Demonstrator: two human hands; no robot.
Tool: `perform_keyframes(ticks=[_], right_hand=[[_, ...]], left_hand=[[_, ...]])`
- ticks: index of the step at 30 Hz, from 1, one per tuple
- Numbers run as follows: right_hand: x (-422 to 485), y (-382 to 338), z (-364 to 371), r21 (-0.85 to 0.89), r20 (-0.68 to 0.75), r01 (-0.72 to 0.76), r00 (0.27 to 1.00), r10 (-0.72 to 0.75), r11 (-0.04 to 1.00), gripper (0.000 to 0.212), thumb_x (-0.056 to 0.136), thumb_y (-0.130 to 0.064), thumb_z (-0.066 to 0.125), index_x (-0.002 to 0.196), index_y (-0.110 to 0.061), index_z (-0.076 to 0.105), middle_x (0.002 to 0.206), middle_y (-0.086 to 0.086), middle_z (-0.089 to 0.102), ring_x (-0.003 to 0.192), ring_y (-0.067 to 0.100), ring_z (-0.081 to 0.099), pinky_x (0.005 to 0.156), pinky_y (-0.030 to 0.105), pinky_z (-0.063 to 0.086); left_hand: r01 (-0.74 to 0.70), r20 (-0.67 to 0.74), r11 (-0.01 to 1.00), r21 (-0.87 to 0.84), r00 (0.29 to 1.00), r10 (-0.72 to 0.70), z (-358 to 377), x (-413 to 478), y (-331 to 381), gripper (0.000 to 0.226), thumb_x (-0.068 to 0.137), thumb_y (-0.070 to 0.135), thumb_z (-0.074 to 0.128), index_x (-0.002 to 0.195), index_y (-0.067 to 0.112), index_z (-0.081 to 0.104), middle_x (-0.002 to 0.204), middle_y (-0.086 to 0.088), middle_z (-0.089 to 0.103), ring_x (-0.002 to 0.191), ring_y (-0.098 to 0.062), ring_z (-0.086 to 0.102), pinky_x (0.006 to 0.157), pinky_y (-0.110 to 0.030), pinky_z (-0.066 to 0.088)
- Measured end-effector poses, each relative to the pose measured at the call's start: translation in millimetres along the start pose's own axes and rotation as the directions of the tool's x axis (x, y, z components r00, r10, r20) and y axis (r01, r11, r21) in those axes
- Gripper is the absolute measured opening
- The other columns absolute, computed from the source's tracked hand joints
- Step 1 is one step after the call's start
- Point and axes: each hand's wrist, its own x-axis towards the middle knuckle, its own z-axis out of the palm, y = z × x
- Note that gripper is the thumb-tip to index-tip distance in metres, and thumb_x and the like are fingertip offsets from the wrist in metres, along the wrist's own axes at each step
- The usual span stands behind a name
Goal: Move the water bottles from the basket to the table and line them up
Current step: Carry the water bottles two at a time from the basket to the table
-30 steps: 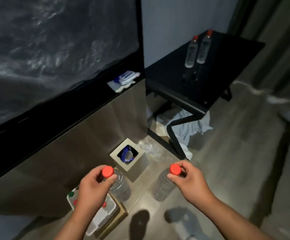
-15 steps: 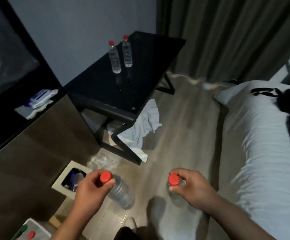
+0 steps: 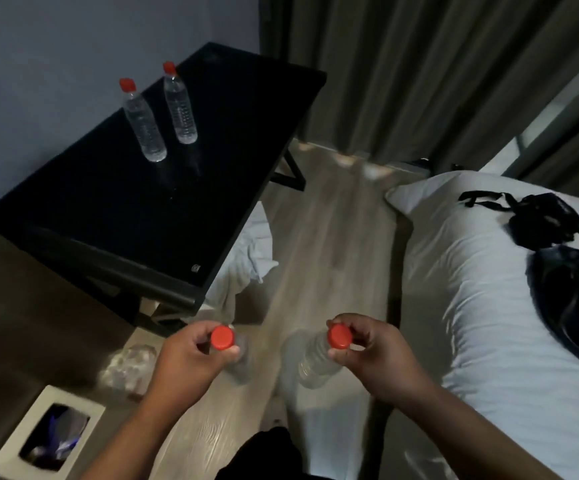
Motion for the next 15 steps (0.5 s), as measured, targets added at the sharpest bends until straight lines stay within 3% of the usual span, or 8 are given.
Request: perform_keyframes(ticks=[2, 4, 8, 12, 15], right_hand=[[26.3, -4.9, -18.4, -0.02, -0.006, 0.005, 1.0, -0.006, 1.0, 0.018, 0.072, -0.012, 0.078, 0.084, -0.022, 0.069, 0.088, -0.004, 0.071, 0.087, 0.009, 0.068, 0.084, 0.03, 0.053], [47.9, -6.0, -33.6, -0.017, -0.061, -0.011, 0.998, 0.01, 1.0, 0.027, 0.071, -0.011, 0.079, 0.089, -0.027, 0.067, 0.093, -0.008, 0.071, 0.088, 0.007, 0.068, 0.085, 0.026, 0.051], [84.4, 2.9, -55.2, -0.002, -0.146, -0.068, 0.987, 0.067, 0.998, 0.031, 0.069, -0.011, 0.08, 0.089, -0.031, 0.067, 0.093, -0.013, 0.071, 0.088, 0.002, 0.068, 0.082, 0.019, 0.049], [137.5, 15.4, -75.8, -0.088, -0.071, -0.063, 0.996, 0.056, 0.994, 0.013, 0.071, -0.014, 0.076, 0.075, -0.02, 0.065, 0.074, -0.006, 0.066, 0.072, 0.007, 0.063, 0.072, 0.029, 0.05], [189.0, 20.7, -92.4, -0.17, 0.012, -0.01, 1.0, 0.012, 0.985, 0.011, 0.072, -0.019, 0.074, 0.074, -0.021, 0.063, 0.073, -0.004, 0.064, 0.071, 0.011, 0.061, 0.069, 0.032, 0.051]], left_hand=[[-0.01, 0.04, 1.0, -0.006, 0.999, 0.01, 5.0, 33.1, 13.7, 0.02, 0.064, 0.011, 0.083, 0.075, 0.025, 0.073, 0.079, 0.003, 0.074, 0.072, -0.01, 0.069, 0.062, -0.019, 0.053], [-0.006, 0.066, 1.0, -0.01, 0.998, 0.007, 11.8, 64.6, 28.0, 0.023, 0.069, 0.003, 0.081, 0.074, 0.024, 0.073, 0.08, 0.006, 0.074, 0.07, -0.006, 0.068, 0.057, -0.016, 0.05], [-0.041, 0.103, 0.999, 0.026, 0.994, 0.038, 24.9, 115.6, 52.8, 0.022, 0.068, 0.006, 0.082, 0.075, 0.024, 0.072, 0.08, 0.015, 0.072, 0.074, 0.001, 0.066, 0.063, -0.014, 0.049], [-0.006, 0.05, 0.999, 0.037, 0.999, 0.004, 38.9, 161.3, 62.1, 0.025, 0.068, 0.008, 0.082, 0.082, 0.026, 0.071, 0.086, 0.02, 0.07, 0.077, 0.003, 0.065, 0.066, -0.017, 0.046], [0.053, -0.029, 0.998, -0.017, 0.998, -0.053, 50.3, 193.0, 68.1, 0.027, 0.07, 0.008, 0.082, 0.085, 0.027, 0.071, 0.087, 0.023, 0.07, 0.079, 0.004, 0.065, 0.068, -0.017, 0.046]])
